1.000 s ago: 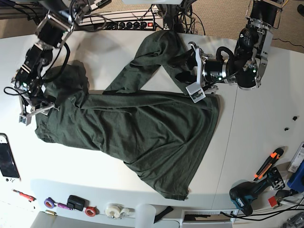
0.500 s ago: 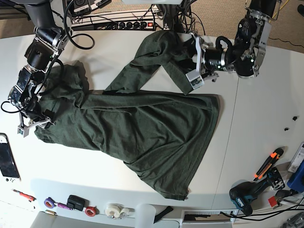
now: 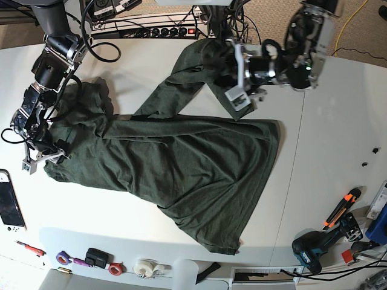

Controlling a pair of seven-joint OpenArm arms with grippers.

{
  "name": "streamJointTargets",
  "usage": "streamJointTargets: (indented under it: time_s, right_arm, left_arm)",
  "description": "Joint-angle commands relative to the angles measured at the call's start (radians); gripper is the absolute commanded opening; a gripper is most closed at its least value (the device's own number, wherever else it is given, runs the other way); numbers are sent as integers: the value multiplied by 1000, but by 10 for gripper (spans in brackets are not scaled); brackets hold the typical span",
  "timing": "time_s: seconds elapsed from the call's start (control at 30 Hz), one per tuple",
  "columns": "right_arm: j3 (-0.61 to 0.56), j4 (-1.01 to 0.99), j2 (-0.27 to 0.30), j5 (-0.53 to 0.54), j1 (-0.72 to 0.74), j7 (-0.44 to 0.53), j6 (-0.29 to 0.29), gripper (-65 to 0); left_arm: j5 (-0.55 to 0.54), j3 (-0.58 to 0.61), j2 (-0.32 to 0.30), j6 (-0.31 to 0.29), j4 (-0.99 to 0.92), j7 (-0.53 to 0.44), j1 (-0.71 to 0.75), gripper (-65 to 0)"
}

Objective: Layout the t-shirt on the table in an organized manner, then fold the t-shirt properly
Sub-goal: 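Grasp the sleeve with the left gripper and pull it away from the body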

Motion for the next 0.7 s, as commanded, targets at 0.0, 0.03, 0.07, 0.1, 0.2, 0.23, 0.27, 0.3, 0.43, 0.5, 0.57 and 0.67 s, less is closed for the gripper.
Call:
streamJointTargets:
  time_s: [0.0,0.03,0.07,0.1,0.2,0.23,0.27,0.3,0.43,0.5,0.57,0.67]
  right_arm:
    - [-3,0,3,1,11,-40,6,-346]
    - [-3,0,3,1,11,-40,6,-346]
    - [-3,0,3,1,11,-40,6,-345]
    - [-3,0,3,1,11,-40,6,-346]
    - [-3,0,3,2,11,-40,6,-346]
    - [-3,0,3,2,11,-40,6,-345]
    - [-3,0,3,2,11,-40,6,-346]
    - [-3,0,3,2,11,-40,6,-346]
    - [-3,0,3,1,11,-40,6,-346]
    - [-3,0,3,1,11,-39,6,-346]
    - [-3,0,4,1,11,-35,6,-346]
    - [-3,0,4,0,11,-16,6,-346]
  left_arm:
    - [13,-2,14,-6,16,-19,-6,-253]
    - [41,-2,32,-7,16,-20,-6,-246]
    - [68,-1,46,-7,16,-21,-6,-246]
    - [92,3,53,-6,16,-23,-7,-246]
    - [156,50,55,14,8,-52,-7,-246]
    - [192,73,55,33,3,-67,-7,-246]
    - [230,100,53,53,-5,-84,-6,-246]
    - [264,129,49,74,-13,-102,-5,-246]
    - [330,229,44,130,-22,-115,-6,-401]
    - [315,249,44,129,-17,-81,-8,-615]
    - [276,251,43,124,9,-24,-7,-650]
    - [197,243,40,50,93,103,-7,-650]
